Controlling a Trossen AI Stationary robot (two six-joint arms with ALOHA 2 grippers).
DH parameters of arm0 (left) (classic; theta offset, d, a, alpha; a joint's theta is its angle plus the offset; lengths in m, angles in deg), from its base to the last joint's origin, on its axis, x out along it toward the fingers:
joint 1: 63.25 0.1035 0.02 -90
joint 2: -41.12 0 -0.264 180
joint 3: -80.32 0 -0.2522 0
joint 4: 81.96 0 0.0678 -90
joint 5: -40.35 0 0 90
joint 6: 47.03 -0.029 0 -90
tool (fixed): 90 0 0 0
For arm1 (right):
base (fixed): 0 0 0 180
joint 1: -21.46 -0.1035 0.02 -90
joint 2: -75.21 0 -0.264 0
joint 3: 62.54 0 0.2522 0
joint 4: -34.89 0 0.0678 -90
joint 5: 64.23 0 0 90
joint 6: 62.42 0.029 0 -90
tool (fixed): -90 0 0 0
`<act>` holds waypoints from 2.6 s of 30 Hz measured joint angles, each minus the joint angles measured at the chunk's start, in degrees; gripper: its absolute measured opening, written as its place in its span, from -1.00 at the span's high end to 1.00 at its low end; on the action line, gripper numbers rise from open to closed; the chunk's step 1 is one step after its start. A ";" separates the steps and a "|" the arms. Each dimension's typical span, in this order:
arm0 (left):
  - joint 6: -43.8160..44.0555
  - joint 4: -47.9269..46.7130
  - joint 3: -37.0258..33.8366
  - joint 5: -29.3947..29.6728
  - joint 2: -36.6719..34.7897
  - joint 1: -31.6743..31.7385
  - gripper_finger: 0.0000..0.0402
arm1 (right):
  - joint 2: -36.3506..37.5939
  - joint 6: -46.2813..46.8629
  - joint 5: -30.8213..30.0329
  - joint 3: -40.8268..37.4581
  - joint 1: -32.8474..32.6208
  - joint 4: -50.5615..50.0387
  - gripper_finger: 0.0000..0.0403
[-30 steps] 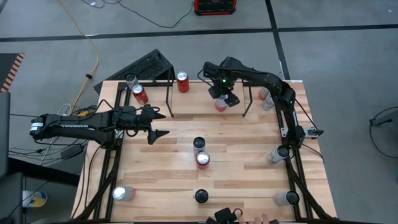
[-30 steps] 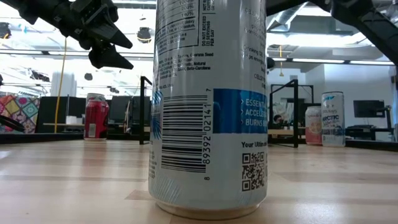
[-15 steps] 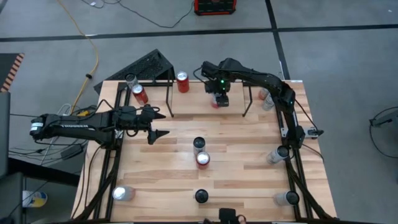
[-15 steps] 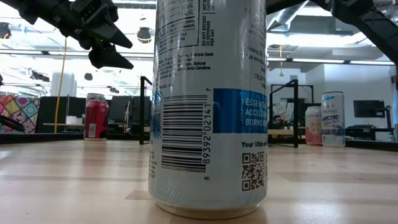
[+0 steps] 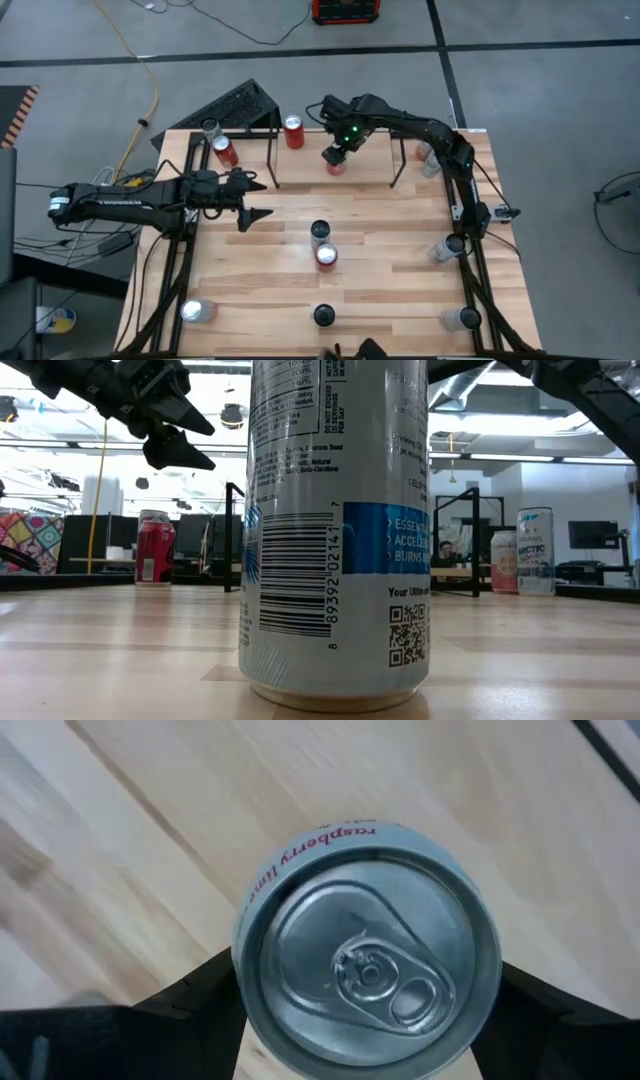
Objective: Place canned beverage on shelf
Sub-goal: Put the pink white soda can on the shelf
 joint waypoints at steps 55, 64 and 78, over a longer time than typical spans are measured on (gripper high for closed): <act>-0.96 -0.57 0.00 0.01 -0.01 -0.02 -0.96 | 24.06 -6.41 -12.83 -24.95 -4.77 8.88 0.53; -0.28 -0.46 0.00 0.50 -0.01 -0.02 -0.96 | 21.34 -6.63 -10.82 -34.08 -4.46 18.22 0.99; 2.52 -0.04 0.00 2.08 -0.02 -0.02 -0.96 | 17.62 -9.39 -10.58 -34.07 -2.38 34.67 1.00</act>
